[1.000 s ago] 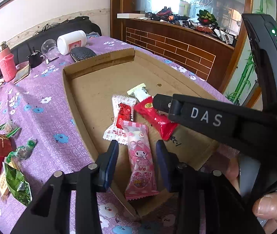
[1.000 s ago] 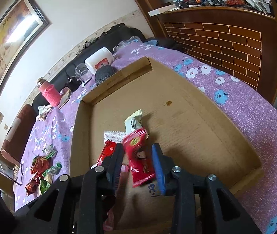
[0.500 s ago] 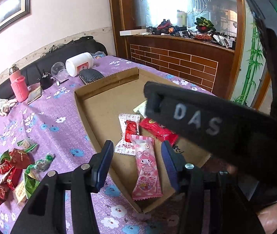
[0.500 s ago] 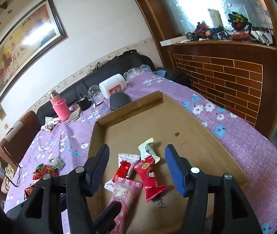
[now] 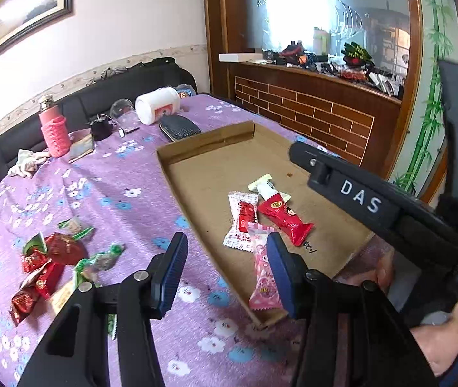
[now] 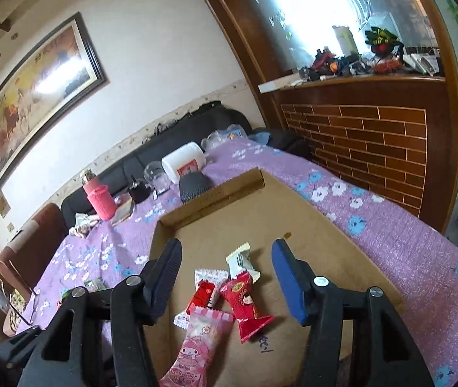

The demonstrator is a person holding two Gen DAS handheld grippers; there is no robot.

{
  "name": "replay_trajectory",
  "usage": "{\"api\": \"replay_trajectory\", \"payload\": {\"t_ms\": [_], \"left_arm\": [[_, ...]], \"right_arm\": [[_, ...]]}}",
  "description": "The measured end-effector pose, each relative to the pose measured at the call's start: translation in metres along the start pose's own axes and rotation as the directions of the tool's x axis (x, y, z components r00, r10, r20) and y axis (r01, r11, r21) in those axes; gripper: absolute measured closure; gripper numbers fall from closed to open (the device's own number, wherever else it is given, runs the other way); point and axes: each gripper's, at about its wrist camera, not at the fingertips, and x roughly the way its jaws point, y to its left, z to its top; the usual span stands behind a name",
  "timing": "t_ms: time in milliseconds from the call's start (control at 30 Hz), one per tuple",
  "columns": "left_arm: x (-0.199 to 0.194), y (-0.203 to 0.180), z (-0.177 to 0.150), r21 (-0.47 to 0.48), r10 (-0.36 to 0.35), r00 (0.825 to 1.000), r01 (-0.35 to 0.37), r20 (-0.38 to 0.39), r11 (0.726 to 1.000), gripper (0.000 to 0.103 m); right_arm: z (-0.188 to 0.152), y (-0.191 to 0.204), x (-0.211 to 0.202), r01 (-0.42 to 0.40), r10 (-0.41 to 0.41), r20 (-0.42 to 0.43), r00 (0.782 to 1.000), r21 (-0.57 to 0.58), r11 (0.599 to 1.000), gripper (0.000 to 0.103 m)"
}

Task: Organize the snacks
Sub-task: 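Lift both open tools away from the tray, then grasp the dark red packet with the left tool while the right tool grasps the green QR-code packet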

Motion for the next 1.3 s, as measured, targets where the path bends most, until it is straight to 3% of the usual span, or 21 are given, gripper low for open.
{"api": "replay_trajectory", "payload": {"t_ms": [100, 200, 433, 700, 833, 933, 1033, 1200, 1233, 1300], "left_arm": [[-0.015, 0.004, -0.002, -0.008, -0.006, 1.000, 0.006, 0.015, 1.000, 0.053], [-0.030, 0.009, -0.005, -0.012, -0.002, 1.000, 0.003, 0.029, 1.000, 0.053], [-0.056, 0.029, -0.013, -0.039, 0.014, 0.999, -0.012, 0.044, 0.999, 0.049], [-0.070, 0.085, -0.023, -0.093, 0.087, 0.996, -0.084, 0.023, 0.992, 0.046], [-0.073, 0.134, -0.027, -0.160, 0.117, 0.993, -0.117, -0.009, 0.980, 0.046], [-0.070, 0.172, -0.032, -0.210, 0.141, 0.989, -0.148, -0.049, 0.967, 0.045], [-0.063, 0.215, -0.039, -0.275, 0.141, 0.986, -0.162, -0.094, 0.948, 0.045], [-0.039, 0.264, -0.060, -0.339, 0.092, 0.983, -0.141, -0.158, 0.930, 0.045], [-0.035, 0.269, -0.065, -0.351, 0.077, 0.984, -0.130, -0.159, 0.927, 0.045], [-0.032, 0.274, -0.070, -0.374, 0.060, 0.985, -0.117, -0.160, 0.920, 0.045]], "right_arm": [[0.001, -0.003, -0.003, -0.024, 0.024, 0.014, 1.000, 0.020, 0.999, 0.058], [0.002, -0.002, -0.005, -0.048, 0.048, 0.019, 0.999, 0.023, 0.999, 0.059], [-0.003, 0.030, -0.016, -0.017, 0.014, -0.021, 1.000, -0.127, 0.992, 0.058], [-0.017, 0.090, -0.032, -0.184, 0.145, -0.157, 0.977, -0.278, 0.943, 0.058], [-0.026, 0.114, -0.028, -0.326, 0.259, -0.268, 0.928, -0.246, 0.913, 0.058], [-0.036, 0.131, -0.019, -0.383, 0.297, -0.330, 0.896, -0.234, 0.894, 0.058], [-0.048, 0.146, -0.002, -0.393, 0.287, -0.399, 0.871, -0.213, 0.895, 0.058], [-0.068, 0.162, 0.038, -0.408, 0.295, -0.541, 0.788, -0.099, 0.908, 0.058], [-0.073, 0.168, 0.043, -0.411, 0.278, -0.561, 0.780, -0.124, 0.903, 0.058], [-0.081, 0.179, 0.052, -0.406, 0.226, -0.577, 0.785, -0.204, 0.891, 0.058]]}}
